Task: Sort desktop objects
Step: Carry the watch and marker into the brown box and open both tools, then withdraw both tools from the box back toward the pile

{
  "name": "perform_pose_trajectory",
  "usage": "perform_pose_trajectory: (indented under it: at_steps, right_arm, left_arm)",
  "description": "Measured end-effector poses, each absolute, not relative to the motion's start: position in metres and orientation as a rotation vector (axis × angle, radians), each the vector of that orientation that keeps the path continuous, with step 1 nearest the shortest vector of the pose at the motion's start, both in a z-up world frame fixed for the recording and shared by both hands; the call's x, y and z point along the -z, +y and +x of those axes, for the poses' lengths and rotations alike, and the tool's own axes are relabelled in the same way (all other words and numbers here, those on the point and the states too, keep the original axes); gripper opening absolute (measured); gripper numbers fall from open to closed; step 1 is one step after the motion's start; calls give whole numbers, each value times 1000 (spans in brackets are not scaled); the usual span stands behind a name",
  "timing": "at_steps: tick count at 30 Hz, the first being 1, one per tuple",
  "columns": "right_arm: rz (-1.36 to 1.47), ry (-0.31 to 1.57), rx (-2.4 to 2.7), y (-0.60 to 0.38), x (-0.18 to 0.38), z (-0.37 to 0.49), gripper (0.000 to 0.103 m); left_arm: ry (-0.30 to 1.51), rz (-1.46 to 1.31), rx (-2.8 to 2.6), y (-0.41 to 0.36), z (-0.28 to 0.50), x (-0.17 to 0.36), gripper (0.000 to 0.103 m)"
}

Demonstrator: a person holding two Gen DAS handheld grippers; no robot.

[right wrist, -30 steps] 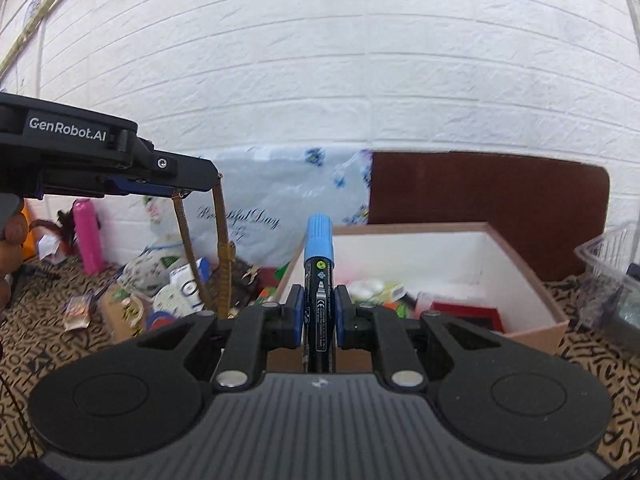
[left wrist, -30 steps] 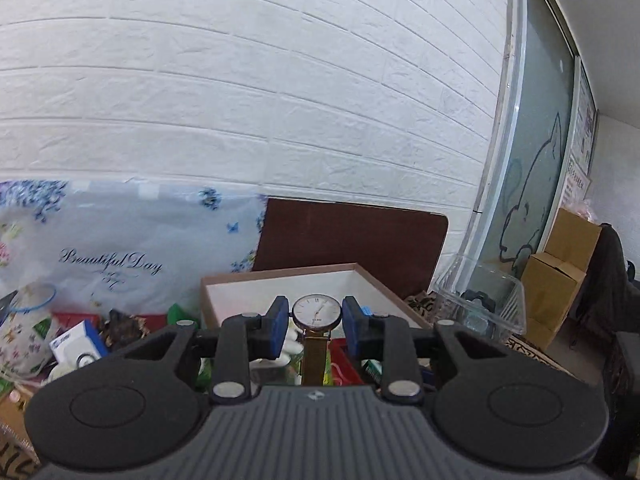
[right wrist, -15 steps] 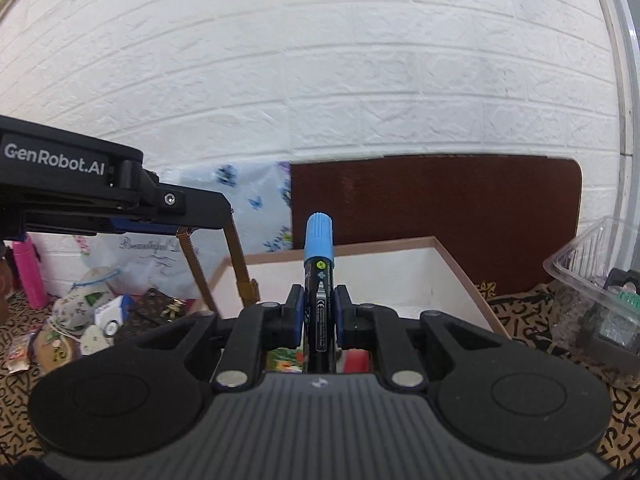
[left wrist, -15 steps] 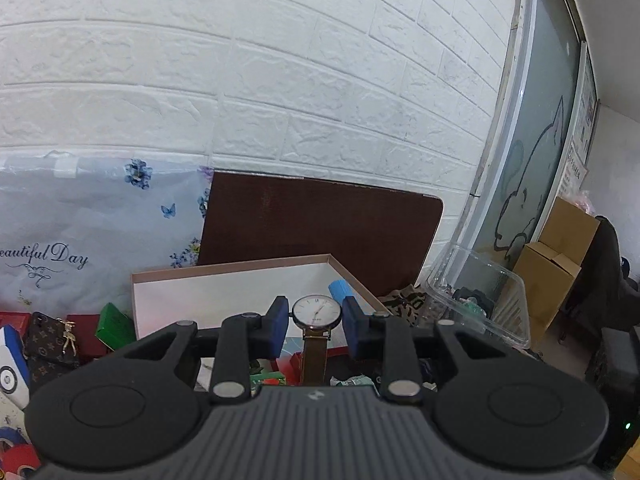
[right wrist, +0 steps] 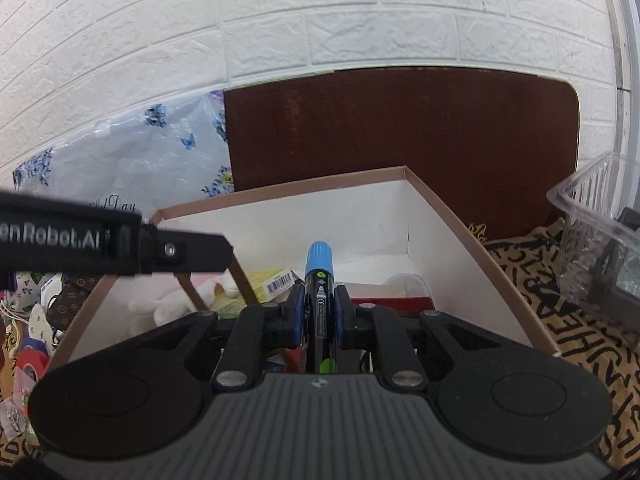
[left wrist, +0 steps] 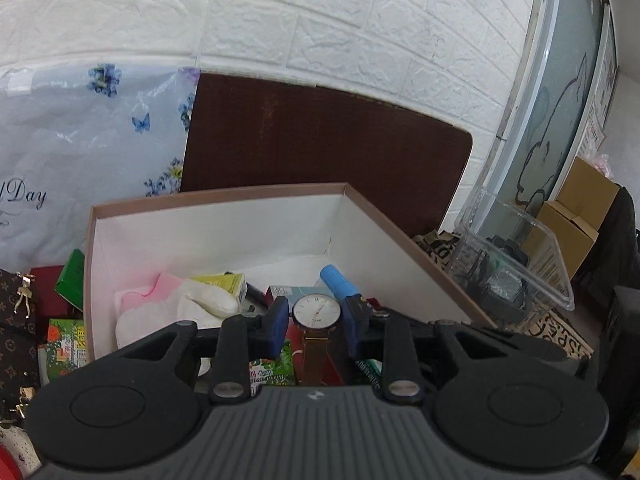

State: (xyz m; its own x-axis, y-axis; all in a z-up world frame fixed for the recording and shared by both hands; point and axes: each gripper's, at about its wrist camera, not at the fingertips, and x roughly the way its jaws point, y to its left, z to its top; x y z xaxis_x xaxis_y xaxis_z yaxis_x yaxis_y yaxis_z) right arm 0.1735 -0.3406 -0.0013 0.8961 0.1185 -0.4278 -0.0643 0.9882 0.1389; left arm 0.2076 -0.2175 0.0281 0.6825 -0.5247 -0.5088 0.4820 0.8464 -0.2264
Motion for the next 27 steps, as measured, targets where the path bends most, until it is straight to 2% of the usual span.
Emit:
perform_pose_trajectory:
  at_steps: [7,9,11,12,13,14,15,17,19,27]
  right_arm:
    - [113,474,-77,-346,11,188,14]
    - [68,481,-82,-342,12,189,16]
    - [14,484,-78,-338,11,187,18]
    - [-9,483,-77,-336,11,187,19]
    - [-24,484,-75,-335,10,187,25]
    - [-31,486,-75,-334,10,186,37]
    - [-32,486,-75,-334,9,185,45]
    - [-32,474,-66,-334,8,180,77]
    - [-44,449,-52,-332,5,175,91]
    - [-71,432,-45,-323,-7,158,97]
  left_arm:
    - [618,-85,566,-218,217,-16,30]
    - [594,-104,579,-214,214,-18,41]
    - [568,-122,577,-210,210,-22,75]
    - [549,-130,572,-208,208,-24,81]
    - [532,-134,572,-206,205,-27,89]
    - [521,-136,574,-204,203,-29,94]
    - [518,-137,576,-203,201,-31,96]
    - [530,-141,581,-201,199,-33,102]
    - [554,-146,584,-200,197,-33,103]
    - [584,-84,556,-198,177,-32,103]
